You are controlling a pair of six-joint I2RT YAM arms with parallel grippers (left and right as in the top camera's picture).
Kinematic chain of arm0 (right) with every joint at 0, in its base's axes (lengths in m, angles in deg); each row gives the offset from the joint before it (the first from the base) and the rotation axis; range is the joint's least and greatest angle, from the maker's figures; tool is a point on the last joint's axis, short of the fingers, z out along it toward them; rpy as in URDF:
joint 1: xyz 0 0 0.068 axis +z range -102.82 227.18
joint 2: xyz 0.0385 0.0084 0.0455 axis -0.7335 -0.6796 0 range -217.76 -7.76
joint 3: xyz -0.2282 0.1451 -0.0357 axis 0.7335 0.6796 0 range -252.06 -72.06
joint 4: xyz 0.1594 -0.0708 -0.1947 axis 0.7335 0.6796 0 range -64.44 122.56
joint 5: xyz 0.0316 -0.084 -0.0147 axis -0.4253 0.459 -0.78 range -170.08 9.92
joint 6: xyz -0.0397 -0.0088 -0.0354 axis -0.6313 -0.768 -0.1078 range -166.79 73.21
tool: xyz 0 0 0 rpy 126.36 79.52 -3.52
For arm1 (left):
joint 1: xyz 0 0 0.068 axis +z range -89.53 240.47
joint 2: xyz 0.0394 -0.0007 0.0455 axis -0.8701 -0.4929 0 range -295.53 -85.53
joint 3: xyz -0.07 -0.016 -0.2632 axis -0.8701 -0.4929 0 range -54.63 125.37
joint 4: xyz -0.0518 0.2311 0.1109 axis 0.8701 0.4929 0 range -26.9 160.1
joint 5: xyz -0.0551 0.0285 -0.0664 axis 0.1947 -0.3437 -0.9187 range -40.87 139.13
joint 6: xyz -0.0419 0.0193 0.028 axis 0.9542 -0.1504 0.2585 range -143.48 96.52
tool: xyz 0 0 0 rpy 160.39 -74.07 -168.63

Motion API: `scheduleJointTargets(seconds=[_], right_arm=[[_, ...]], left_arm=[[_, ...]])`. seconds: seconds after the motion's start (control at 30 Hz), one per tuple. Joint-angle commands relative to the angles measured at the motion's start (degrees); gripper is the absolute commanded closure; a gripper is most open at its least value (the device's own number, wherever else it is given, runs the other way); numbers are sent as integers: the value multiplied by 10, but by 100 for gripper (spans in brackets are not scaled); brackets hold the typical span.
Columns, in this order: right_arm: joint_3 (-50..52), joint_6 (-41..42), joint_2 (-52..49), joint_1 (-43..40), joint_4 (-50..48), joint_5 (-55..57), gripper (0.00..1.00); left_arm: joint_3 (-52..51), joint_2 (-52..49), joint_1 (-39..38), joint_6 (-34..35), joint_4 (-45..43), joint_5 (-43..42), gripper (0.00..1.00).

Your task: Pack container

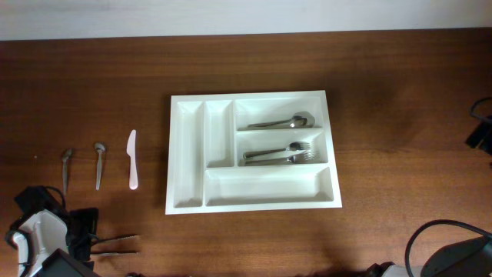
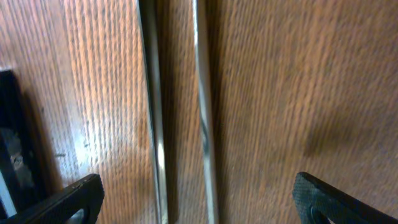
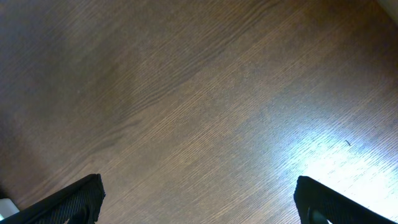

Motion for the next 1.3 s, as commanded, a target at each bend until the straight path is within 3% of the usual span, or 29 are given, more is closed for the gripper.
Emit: scheduleJointTargets(seconds=[0.0,1.13,1.27], right_arm=[[1,5,2,-2,0,-5,1],[1,5,2,-2,0,-5,1],[1,5,2,-2,0,-5,1]], left_arm=[[-5,3,4,5,-11,13,1],[-67,3,4,-29,-82,-6,1],[-67,3,4,-29,-82,-61,1]])
